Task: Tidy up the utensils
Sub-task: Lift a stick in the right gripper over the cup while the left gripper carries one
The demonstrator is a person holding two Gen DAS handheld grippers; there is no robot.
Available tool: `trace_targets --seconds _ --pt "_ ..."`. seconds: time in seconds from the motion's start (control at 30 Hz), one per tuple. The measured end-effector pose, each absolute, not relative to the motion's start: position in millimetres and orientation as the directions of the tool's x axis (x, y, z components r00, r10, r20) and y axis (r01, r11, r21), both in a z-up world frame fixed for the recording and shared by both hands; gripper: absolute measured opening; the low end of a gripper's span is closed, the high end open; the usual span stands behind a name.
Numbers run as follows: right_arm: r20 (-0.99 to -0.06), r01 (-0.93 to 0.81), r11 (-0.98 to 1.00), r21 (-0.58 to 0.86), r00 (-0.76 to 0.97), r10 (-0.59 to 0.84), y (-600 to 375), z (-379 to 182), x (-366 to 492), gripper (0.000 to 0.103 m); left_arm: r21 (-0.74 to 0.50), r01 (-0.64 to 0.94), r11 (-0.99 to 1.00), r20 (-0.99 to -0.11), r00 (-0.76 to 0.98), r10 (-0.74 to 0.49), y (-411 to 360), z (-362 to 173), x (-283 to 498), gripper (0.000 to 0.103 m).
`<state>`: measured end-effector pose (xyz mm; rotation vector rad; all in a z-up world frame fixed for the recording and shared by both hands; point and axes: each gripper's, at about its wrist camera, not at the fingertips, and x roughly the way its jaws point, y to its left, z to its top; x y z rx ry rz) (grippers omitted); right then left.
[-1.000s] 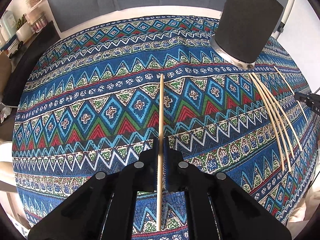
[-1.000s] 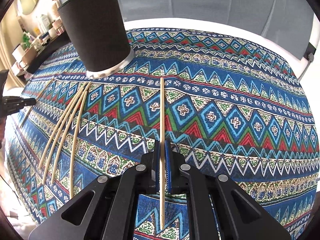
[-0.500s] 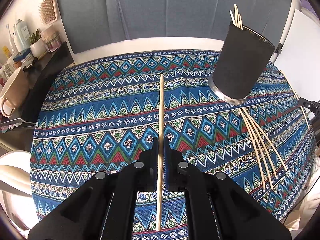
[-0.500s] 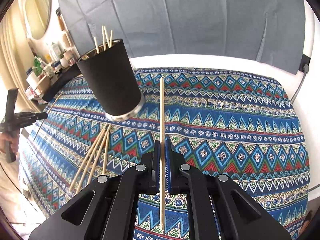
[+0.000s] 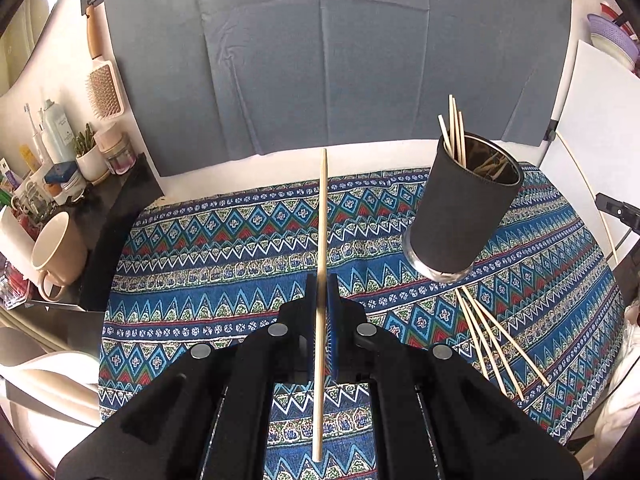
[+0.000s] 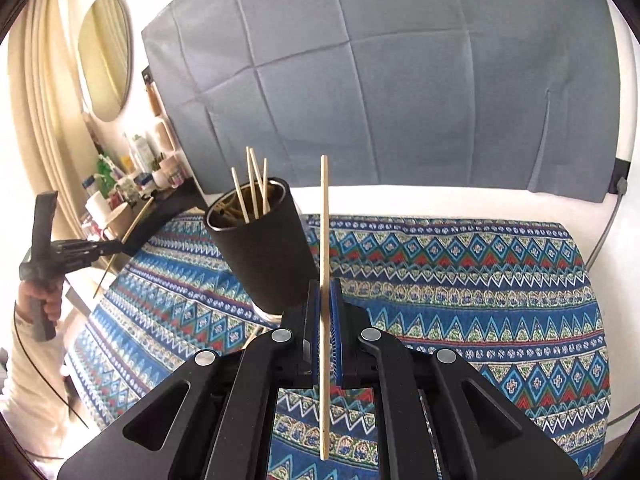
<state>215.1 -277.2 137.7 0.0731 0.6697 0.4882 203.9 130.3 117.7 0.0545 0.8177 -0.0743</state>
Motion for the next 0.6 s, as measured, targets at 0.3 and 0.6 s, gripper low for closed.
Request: trace_targets --seconds 0.3,0.6 --pt "-0.495 -0.471 0.834 0.287 0.673 0.550 -263 169 235 0.005 -0.013 0.139 0.990 -0.668 0.736 -0.112 103 155 225 0.005" --pt "-0.371 -0.534 0.756 0.379 0.661 0.653 -253 177 260 0.005 -0.033 0.240 0.970 -0.581 0.786 -0.214 66 180 250 0.005"
